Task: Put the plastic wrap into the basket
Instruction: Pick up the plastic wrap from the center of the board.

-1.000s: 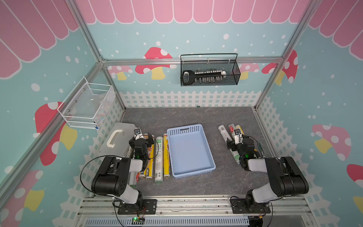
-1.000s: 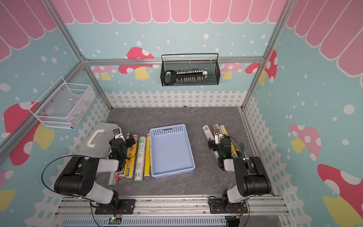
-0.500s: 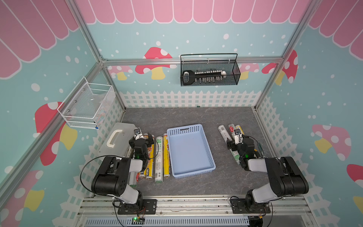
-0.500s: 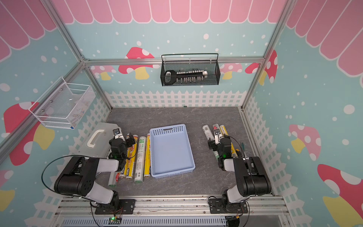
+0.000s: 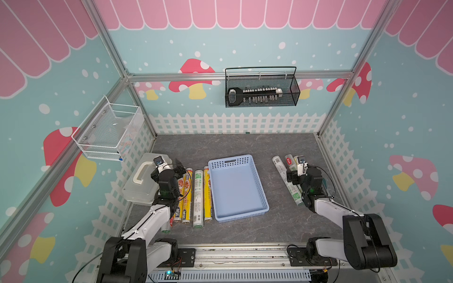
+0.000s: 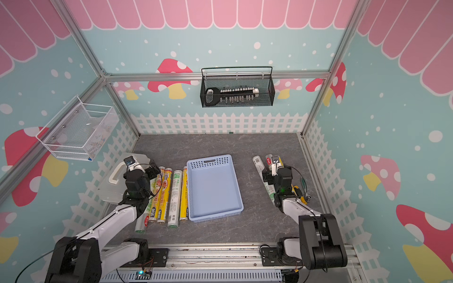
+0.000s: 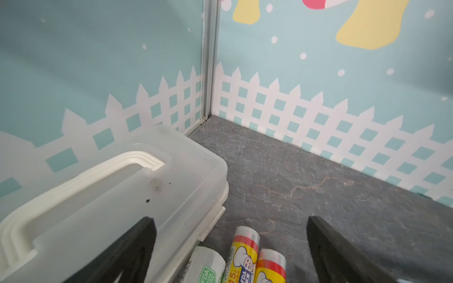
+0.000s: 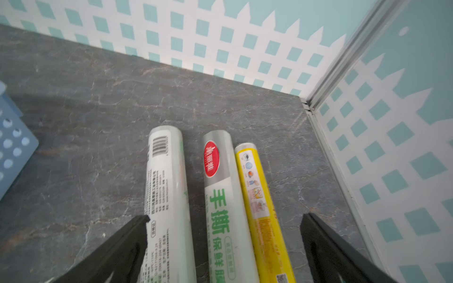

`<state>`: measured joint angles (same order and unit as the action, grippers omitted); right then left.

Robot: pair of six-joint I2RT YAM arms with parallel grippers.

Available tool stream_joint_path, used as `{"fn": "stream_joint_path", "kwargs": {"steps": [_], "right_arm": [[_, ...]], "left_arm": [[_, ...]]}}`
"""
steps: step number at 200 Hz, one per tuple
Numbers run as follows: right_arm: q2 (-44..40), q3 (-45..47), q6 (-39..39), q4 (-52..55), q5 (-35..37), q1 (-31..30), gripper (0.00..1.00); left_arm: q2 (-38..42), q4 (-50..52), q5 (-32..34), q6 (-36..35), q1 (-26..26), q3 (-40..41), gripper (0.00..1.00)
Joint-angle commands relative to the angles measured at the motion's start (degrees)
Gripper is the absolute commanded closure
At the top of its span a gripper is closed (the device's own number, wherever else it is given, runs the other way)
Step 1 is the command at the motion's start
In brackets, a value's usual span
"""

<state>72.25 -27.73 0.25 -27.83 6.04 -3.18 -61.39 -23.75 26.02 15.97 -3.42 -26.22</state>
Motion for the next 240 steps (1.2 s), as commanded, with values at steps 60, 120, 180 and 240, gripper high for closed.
{"fn": "stream_joint_path", "kwargs": {"steps": [60, 120, 180, 240], "right_arm": [[1.1, -20.7, -6.6, 47.0, -15.5, 0.9, 0.11], [11.7, -28.3, -7.3, 57.0, -15.9, 0.8, 0.37], [18.0, -31.7, -5.4, 61.7, -13.0, 0.3, 0.35], [22.4, -33.2, -3.2, 63.3, -11.2, -0.7, 0.32]], "left_arm": [[7.4, 17.2, -31.9, 17.8, 4.2, -4.7, 0.01], [1.8, 34.5, -30.2, 13.8, -9.8, -15.2, 0.01], [-1.3, 38.2, -25.1, 11.3, -22.8, -19.0, 0.01], [-1.8, 38.3, -24.2, 11.0, -26.5, -21.2, 0.01]]}}
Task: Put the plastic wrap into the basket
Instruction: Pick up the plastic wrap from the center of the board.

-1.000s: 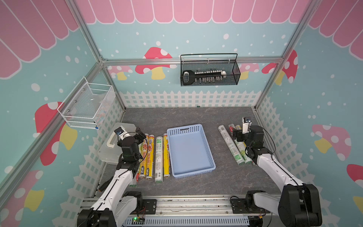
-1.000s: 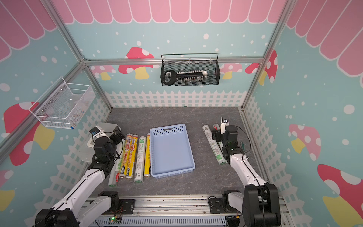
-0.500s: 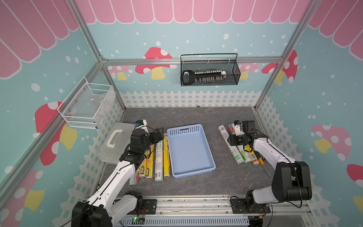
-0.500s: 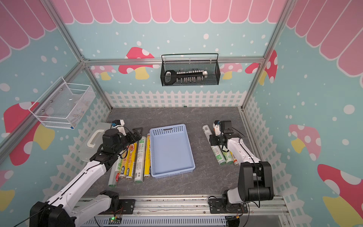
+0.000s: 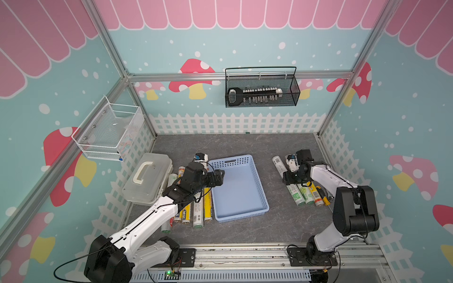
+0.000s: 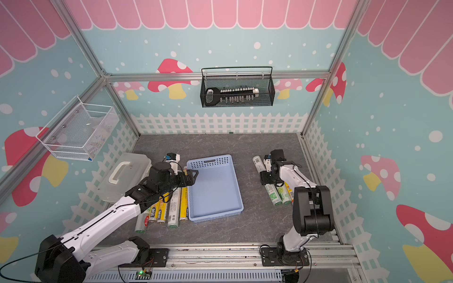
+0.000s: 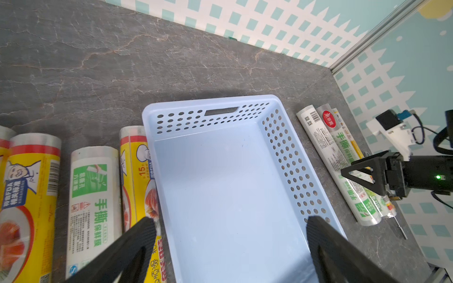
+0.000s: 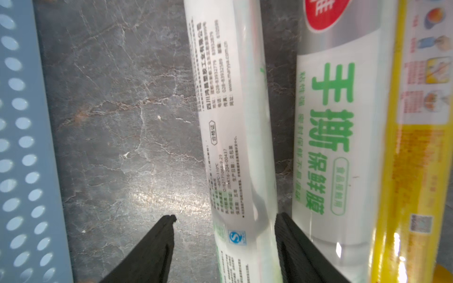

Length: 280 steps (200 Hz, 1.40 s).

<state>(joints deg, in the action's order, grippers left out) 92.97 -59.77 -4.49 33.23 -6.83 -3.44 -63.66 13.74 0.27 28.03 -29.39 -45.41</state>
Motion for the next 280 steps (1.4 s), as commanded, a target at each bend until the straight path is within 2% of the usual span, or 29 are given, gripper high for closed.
{"fn": "stream_joint_path", "kwargs": {"steps": [1, 78, 138, 191, 201, 232, 280], "right_arm": [[1.7, -1.3, 1.5, 2.2, 1.7, -0.4, 0.32], [6.4, -2.6, 3.3, 3.2, 1.9, -1.7, 0.31], [11.4, -5.1, 3.9, 4.1, 3.3, -3.1, 0.28], [13.9, -6.4, 4.0, 4.1, 4.4, -3.8, 0.33], [13.9, -6.5, 4.1, 4.2, 4.4, -3.8, 0.37], [12.5, -5.7, 3.6, 3.2, 3.5, -3.9, 0.39], [11.1, -4.0, 2.5, 0.6, 1.4, -4.0, 0.43]], "left_arm": [[0.5, 0.8, 1.5, -1.0, -0.6, -2.1, 0.01], [2.4, 0.6, 1.2, -0.8, -0.7, -2.8, 0.01], [0.2, 0.7, -0.9, -0.8, -1.3, -4.3, 0.01], [-2.4, 1.0, -0.7, -0.7, -3.6, -5.3, 0.01], [-3.3, 0.9, -0.9, -0.7, -4.3, -5.8, 0.01], [-8.7, 0.7, -2.8, -1.6, -8.4, -10.0, 0.01], [-26.7, 3.1, -1.9, 0.8, -17.3, -25.6, 0.01]]}}
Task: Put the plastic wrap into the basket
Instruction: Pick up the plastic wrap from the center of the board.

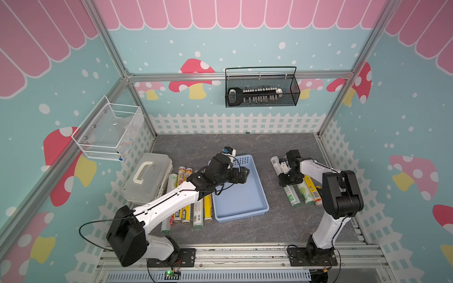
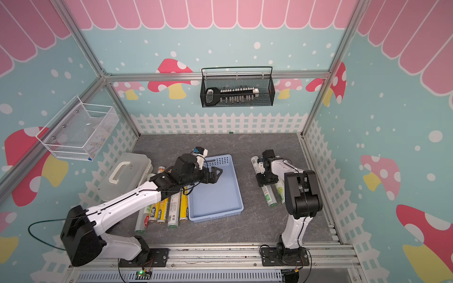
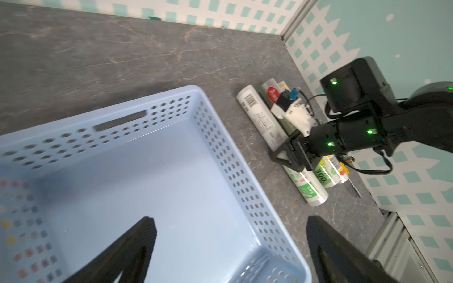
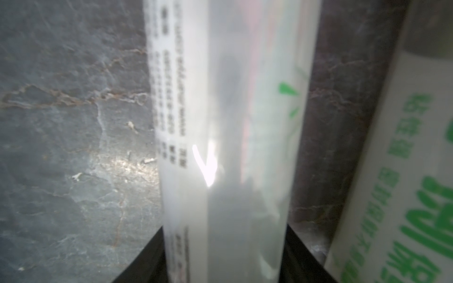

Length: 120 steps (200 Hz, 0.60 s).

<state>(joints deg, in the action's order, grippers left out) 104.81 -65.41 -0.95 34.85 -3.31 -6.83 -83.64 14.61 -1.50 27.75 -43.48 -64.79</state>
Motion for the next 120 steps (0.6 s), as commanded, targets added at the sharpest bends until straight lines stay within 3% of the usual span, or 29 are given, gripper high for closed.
{"fn": "stream_joint_path", "kwargs": {"steps": [1, 48, 120], "right_arm": [[-0.7, 1.7, -1.0, -1.1, -2.1, -0.6, 0.43], [-2.4, 2.4, -1.3, -2.0, -3.5, -0.6, 0.50], [-11.0, 6.6, -4.9, -4.6, -7.2, -0.6, 0.68]], "left_arm": [[-7.2, 2.4, -0.1, 1.2, -3.4, -6.6, 0.01], [-19.0, 8.2, 2.0, 5.0, -7.6, -18.2, 0.01], [-24.1, 8.9, 2.2, 8.8, -10.8, -22.9, 0.01]]}}
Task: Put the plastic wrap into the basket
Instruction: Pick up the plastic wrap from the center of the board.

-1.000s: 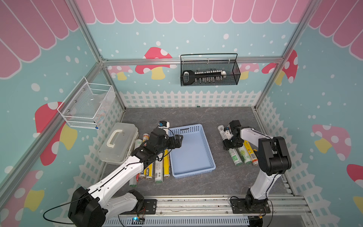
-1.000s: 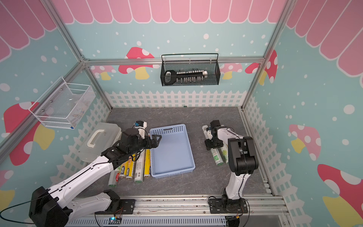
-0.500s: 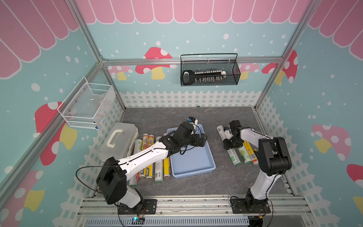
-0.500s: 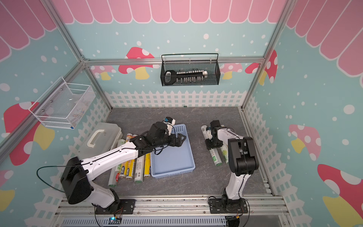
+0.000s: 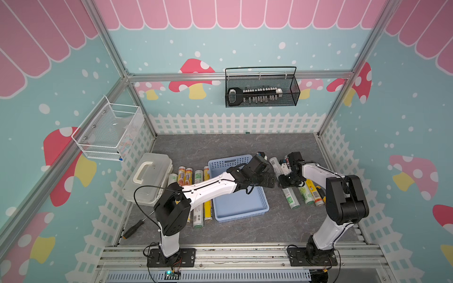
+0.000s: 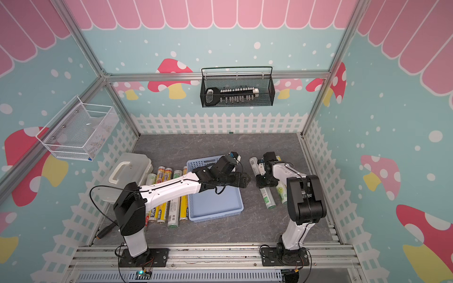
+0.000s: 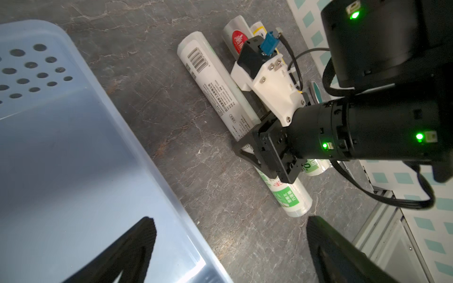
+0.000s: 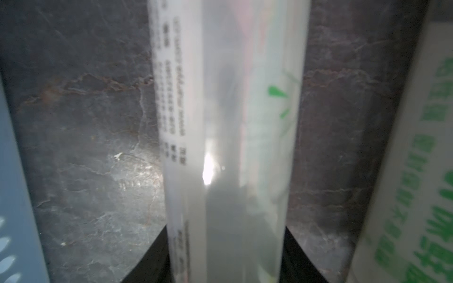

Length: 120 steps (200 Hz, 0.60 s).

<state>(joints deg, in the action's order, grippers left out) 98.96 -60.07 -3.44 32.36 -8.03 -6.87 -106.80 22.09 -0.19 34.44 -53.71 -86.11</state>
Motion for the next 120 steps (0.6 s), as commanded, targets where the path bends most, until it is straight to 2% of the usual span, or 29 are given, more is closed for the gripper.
{"fn": "stream_joint_path", "kwargs": {"steps": [1, 72, 120], "right_arm": [[-5.3, 1.3, -2.5, -2.2, -2.6, -0.6, 0.68], [-19.7, 5.0, -10.5, -4.0, -11.6, -0.6, 0.74], [-23.6, 3.8, -21.6, -7.3, -23.7, -3.2, 0.75]], "left_arm": [[-0.9, 1.4, 0.9, 2.1, -0.6, -1.6, 0.01], [4.4, -1.1, 5.6, 1.1, -0.6, 2.5, 0.01], [16.0, -11.1, 11.8, -0.2, 0.5, 15.5, 0.01]]}}
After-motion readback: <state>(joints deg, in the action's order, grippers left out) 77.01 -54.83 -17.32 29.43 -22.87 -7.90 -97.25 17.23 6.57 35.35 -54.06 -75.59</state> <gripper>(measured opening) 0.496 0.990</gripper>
